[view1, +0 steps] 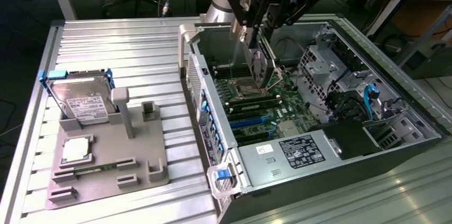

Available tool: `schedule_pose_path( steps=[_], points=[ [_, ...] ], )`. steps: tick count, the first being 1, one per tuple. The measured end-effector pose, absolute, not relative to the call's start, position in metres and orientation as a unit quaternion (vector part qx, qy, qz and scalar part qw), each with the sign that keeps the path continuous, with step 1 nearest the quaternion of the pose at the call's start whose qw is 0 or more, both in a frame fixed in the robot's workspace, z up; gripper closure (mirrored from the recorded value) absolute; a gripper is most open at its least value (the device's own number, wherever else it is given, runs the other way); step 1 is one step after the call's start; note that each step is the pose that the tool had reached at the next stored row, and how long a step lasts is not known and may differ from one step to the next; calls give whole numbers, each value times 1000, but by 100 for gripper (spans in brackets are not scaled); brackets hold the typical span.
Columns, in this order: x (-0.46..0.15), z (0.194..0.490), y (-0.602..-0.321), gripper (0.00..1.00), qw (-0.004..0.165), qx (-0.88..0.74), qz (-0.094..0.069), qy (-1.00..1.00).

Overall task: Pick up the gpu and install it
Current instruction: 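Pick up the gpu and move the gpu toward the slot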

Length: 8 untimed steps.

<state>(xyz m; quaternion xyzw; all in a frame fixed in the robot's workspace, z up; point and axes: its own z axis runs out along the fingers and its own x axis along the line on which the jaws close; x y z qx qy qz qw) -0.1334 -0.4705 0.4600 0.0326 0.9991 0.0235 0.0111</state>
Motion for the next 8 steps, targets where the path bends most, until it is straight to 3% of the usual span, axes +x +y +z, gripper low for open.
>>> schedule_pose_path(
  steps=[8],
  points=[
    [-121,460,-471,73,11,33,24,999]
  ],
)
